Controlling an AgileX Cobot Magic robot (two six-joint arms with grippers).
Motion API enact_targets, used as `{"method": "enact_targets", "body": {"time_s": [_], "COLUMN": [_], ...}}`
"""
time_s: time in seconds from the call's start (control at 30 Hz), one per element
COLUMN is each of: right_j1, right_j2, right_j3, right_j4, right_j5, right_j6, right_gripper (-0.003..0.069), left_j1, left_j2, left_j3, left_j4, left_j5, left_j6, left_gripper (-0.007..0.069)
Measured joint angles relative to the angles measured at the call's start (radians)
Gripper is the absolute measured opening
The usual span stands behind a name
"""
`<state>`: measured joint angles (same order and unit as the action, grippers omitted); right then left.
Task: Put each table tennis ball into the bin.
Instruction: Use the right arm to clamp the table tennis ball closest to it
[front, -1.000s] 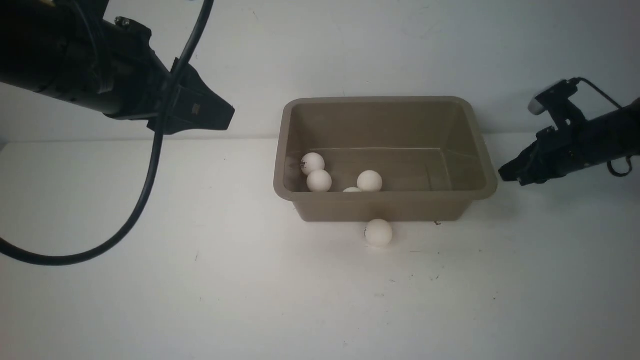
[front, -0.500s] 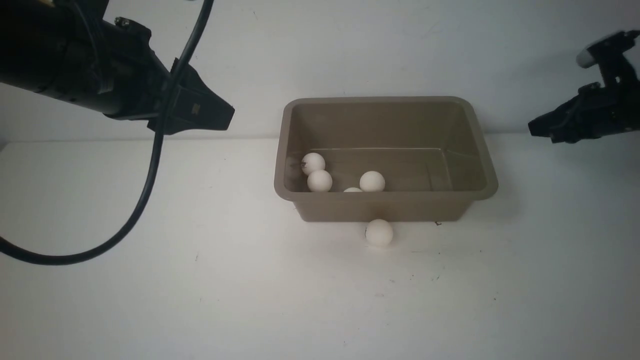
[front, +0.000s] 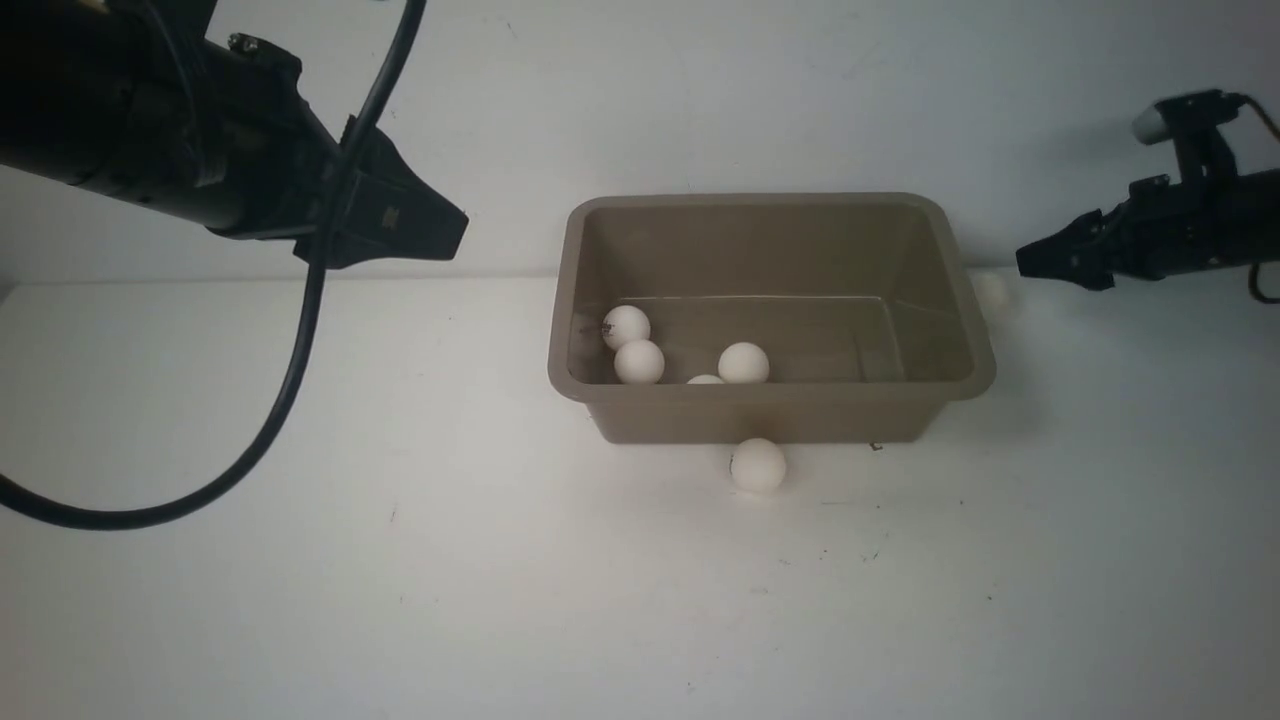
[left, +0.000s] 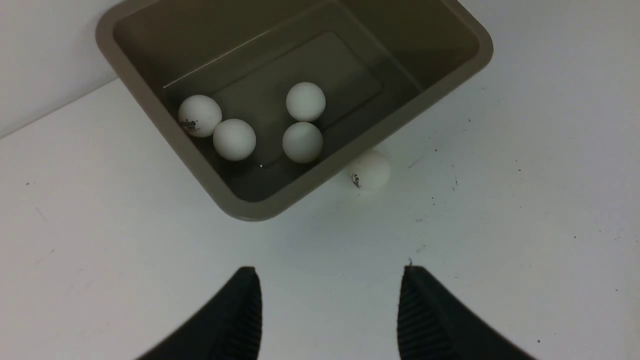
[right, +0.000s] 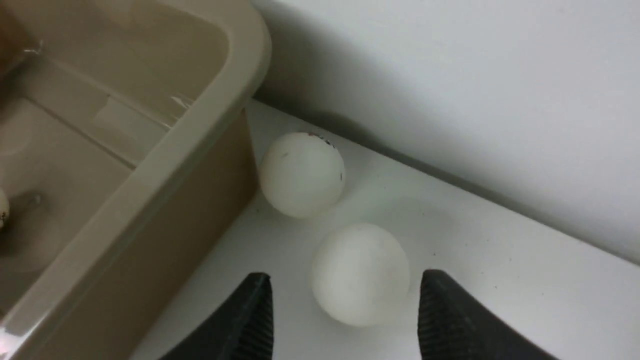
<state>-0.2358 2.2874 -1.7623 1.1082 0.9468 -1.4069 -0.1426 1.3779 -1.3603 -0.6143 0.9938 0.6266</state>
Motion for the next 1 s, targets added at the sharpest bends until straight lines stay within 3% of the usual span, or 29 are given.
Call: {"method": "enact_targets", "body": {"time_s": [1.0], "right_j1": [0.044], "right_j2": [0.055], "right_j3": [-0.007], "right_j4": [-0.048], "right_j5": [-0.11], "right_j6": [-0.022], "right_gripper": [0.0367], "left_j1": [0.0], "left_j2": [0.0], "left_j3": [0.0], "left_j4": [0.0], "left_j5": [0.005], "left_j6": [0.0], "left_gripper": [0.0342]}}
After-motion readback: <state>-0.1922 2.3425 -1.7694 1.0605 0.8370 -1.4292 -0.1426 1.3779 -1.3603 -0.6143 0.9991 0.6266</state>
